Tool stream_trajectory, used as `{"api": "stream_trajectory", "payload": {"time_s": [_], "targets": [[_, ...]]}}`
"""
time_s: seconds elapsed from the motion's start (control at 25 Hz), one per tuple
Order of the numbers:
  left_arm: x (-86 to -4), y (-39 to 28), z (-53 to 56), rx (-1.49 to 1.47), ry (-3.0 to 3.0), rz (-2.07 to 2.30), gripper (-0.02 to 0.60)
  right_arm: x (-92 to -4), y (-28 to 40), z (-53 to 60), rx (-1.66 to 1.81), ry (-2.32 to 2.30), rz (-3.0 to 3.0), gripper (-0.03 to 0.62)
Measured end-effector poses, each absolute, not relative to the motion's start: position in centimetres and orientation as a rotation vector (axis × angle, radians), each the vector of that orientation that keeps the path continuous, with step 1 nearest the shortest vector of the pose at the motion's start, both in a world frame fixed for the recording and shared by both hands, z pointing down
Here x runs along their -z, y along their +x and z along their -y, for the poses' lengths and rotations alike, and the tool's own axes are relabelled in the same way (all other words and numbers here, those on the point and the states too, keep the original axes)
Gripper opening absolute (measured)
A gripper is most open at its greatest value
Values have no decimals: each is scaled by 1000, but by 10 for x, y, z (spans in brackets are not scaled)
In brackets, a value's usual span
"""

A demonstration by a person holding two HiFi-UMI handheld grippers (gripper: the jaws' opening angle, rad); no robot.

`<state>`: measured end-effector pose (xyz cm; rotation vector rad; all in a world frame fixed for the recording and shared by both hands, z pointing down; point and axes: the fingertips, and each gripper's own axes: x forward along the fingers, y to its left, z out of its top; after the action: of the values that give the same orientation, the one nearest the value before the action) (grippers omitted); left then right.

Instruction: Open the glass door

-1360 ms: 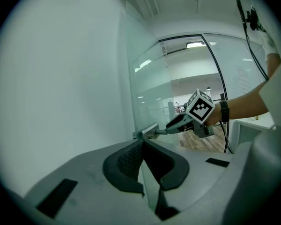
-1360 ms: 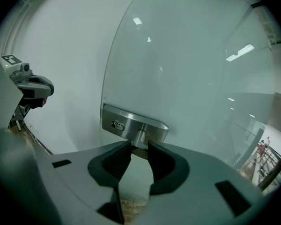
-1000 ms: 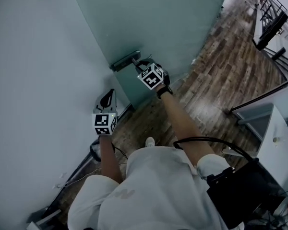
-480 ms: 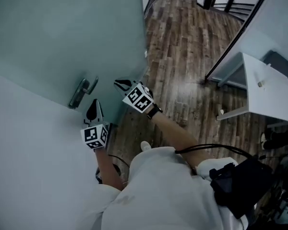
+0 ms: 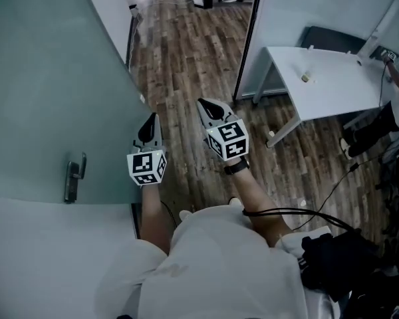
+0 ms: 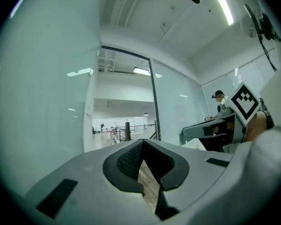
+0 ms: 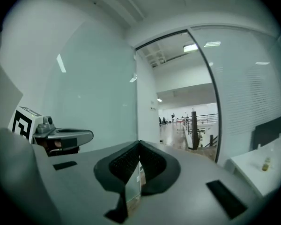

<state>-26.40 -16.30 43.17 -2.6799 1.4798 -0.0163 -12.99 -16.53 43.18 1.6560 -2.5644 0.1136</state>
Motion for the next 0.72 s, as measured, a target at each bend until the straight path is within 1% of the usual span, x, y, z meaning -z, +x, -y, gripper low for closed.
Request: {"api": "stream_trajectory", "payload": {"time_s": [0.16,0.32,0.72], "targets": [[-412,-178,165,-31,-2741,-1352,3,-399,-54,149,-21,1865,2490,3],[-404,-122,160,-55,-2774,-1233,3,-390,-14,138,41,1962,2436,3],[-400,-71,149,-86,-2778,-1226,3,-387,38,112,77,2010,2409,3]]}}
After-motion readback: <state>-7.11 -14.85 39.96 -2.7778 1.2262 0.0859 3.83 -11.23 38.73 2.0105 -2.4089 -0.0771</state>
